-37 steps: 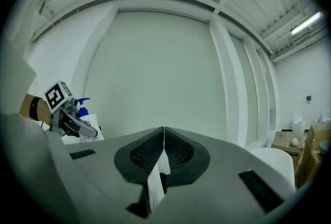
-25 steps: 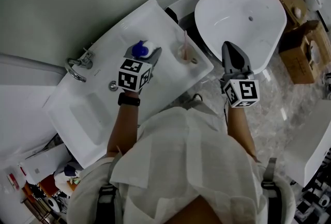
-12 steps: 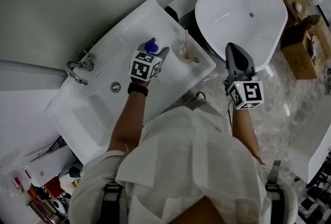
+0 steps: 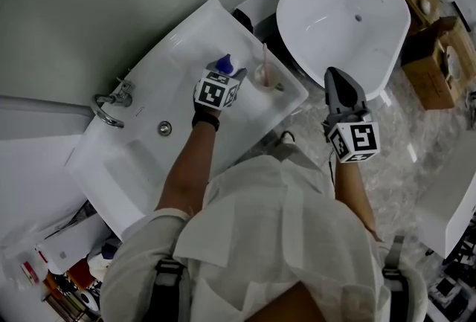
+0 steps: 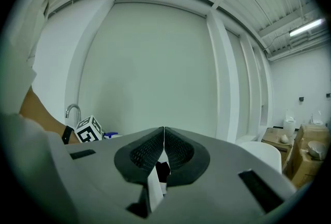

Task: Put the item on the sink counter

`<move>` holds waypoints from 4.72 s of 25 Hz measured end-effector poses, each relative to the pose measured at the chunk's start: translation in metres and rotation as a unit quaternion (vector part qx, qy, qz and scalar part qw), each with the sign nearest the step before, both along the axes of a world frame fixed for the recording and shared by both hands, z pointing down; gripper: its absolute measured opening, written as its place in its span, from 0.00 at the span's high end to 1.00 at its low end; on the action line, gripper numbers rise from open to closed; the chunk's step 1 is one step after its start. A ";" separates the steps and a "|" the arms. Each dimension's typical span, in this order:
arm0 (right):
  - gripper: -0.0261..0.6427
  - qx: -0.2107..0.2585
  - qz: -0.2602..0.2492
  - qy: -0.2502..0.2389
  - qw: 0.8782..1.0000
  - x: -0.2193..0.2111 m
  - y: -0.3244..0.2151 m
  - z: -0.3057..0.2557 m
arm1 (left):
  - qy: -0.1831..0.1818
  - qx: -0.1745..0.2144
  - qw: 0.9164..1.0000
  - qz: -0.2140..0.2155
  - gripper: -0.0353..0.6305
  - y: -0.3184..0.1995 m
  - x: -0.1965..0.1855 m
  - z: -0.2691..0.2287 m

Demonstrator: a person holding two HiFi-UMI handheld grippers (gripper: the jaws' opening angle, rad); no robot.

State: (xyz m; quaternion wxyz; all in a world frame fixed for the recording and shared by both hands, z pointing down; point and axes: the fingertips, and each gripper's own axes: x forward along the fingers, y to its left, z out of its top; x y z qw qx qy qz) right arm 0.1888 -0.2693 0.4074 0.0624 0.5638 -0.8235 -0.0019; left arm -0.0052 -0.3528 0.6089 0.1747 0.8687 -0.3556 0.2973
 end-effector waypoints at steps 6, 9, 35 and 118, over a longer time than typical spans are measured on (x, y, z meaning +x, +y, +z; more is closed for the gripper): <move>0.94 -0.003 0.003 0.003 1.000 0.003 0.002 0.002 | -0.020 -0.017 1.000 0.007 0.64 -0.001 0.006 0.023; 0.94 -0.004 0.003 0.005 1.000 0.004 0.003 0.002 | -0.024 -0.020 1.000 0.006 0.64 -0.001 0.009 0.029; 0.94 -0.009 -0.009 0.007 1.000 -0.004 -0.003 0.002 | -0.010 0.045 0.998 0.040 0.51 -0.004 0.015 0.018; 0.95 0.104 -0.021 0.016 0.994 0.019 0.014 -0.076 | 0.111 0.356 0.911 -0.174 0.91 0.099 -0.145 -0.268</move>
